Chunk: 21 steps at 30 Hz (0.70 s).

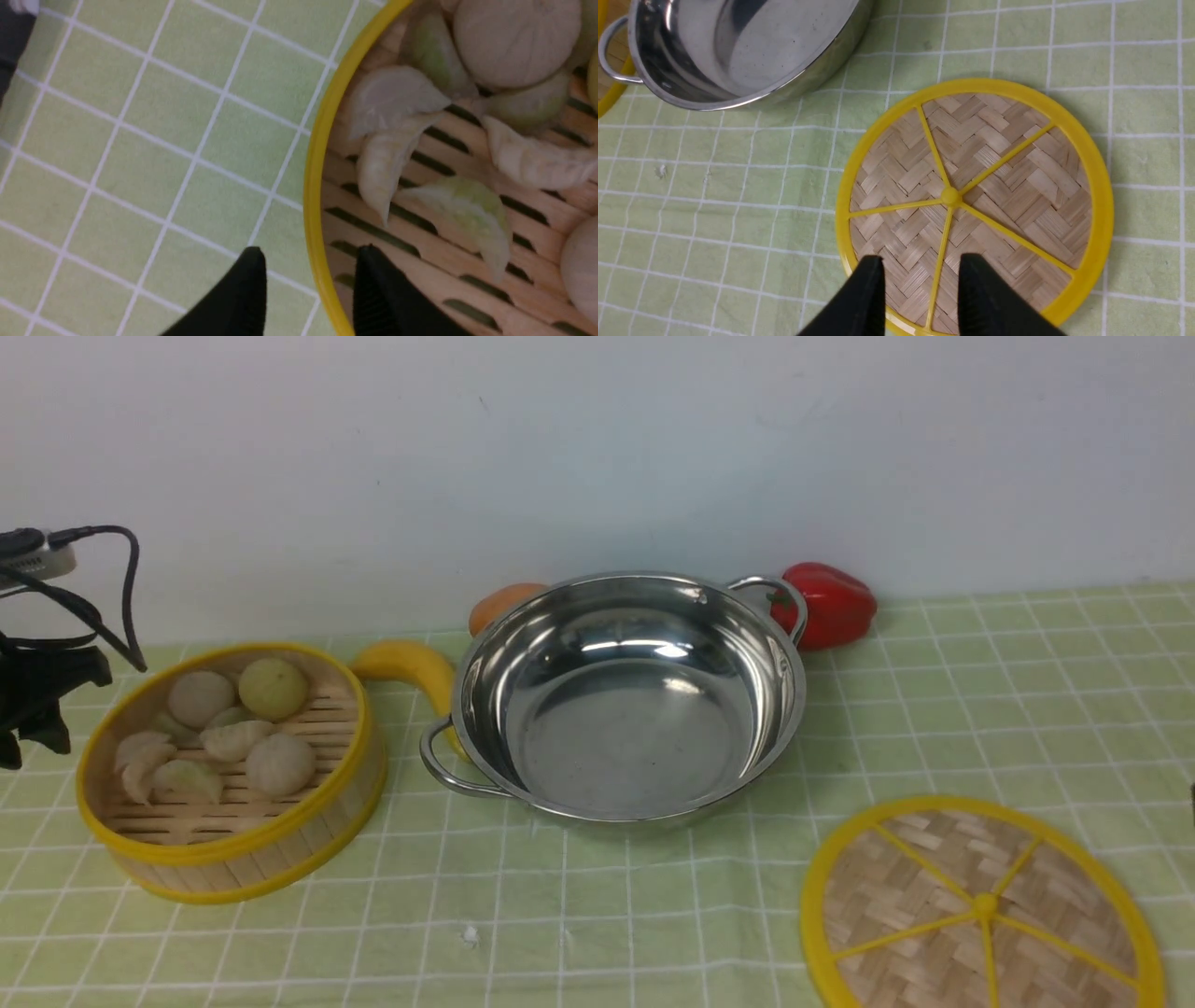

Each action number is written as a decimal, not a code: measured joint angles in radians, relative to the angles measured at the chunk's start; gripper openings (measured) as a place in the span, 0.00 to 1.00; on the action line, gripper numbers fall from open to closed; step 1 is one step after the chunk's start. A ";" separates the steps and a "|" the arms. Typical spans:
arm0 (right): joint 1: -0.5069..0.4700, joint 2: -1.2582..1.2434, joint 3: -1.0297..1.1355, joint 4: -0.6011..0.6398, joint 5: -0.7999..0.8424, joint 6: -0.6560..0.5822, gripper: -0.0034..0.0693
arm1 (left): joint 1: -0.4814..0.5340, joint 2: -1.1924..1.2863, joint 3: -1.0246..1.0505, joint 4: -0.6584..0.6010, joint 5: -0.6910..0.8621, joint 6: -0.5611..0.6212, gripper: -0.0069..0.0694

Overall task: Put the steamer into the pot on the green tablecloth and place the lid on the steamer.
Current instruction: 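Grasp the rim of the steamer basket holding the buns with the left gripper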

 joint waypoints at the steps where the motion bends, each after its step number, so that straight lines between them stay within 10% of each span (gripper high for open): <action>1: 0.000 0.000 0.000 0.000 0.000 0.000 0.38 | 0.000 0.033 -0.026 -0.001 -0.006 0.011 0.42; 21: 0.000 0.000 0.000 0.000 0.012 0.009 0.38 | 0.000 0.243 -0.056 -0.001 -0.087 0.053 0.42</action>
